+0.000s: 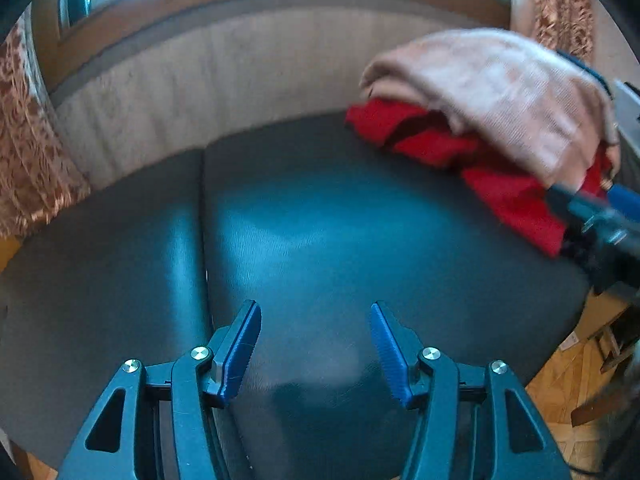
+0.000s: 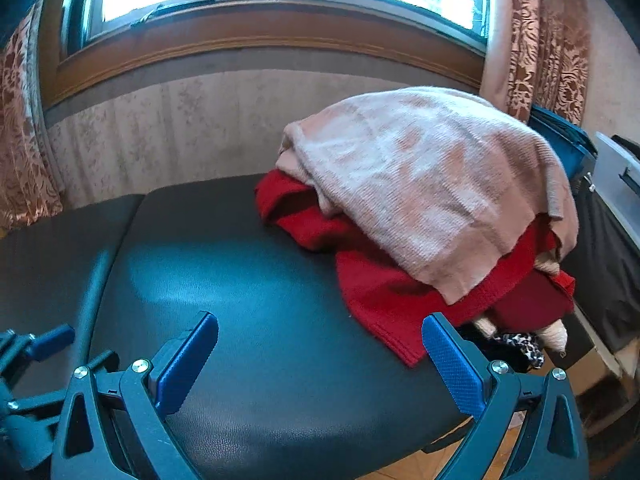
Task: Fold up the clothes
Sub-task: 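Reach both grippers toward the pink sweater on the clothes pile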
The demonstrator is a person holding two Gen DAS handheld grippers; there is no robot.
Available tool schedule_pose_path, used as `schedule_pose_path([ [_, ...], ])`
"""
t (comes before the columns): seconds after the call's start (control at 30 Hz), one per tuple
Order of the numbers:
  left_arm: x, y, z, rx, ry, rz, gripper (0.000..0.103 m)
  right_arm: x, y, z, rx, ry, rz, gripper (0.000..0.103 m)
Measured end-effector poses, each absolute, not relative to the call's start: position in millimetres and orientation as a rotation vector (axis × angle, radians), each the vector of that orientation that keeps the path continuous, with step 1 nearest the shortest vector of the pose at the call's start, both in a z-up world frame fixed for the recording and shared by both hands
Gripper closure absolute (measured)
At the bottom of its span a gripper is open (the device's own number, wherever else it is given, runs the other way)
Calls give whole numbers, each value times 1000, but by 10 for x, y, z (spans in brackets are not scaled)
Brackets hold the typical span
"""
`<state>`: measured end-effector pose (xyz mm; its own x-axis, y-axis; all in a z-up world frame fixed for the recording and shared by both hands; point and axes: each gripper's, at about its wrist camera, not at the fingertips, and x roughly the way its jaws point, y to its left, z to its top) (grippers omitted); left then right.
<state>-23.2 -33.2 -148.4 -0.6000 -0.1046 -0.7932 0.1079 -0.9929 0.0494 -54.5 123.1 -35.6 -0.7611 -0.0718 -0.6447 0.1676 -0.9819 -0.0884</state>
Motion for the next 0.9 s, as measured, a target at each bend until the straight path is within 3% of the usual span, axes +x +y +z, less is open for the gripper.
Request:
schedule_pose_path([
  [0.2,-303,-402,-1872,1446,19,-2659,45,-692,1204,-562,1100,268,-2745,0],
  [0.3,-312,-451,-1944,1435,63,-2655,43,-795,1350,-671,1165,198,-2703,0],
  [0.57,-324,-681,-2126,1420,241,-2638,0,-1112,1948,-526,1167,-131,-2637,0],
  [0.67,-309,-723,-2160,1402,271,-2639,0,-1247,2029,-317,1107,-177,-2605,0],
  [0.9,-303,-745,-2127,1303,234,-2682,0,-1557,2109,72,1060,-38,-2673,0],
])
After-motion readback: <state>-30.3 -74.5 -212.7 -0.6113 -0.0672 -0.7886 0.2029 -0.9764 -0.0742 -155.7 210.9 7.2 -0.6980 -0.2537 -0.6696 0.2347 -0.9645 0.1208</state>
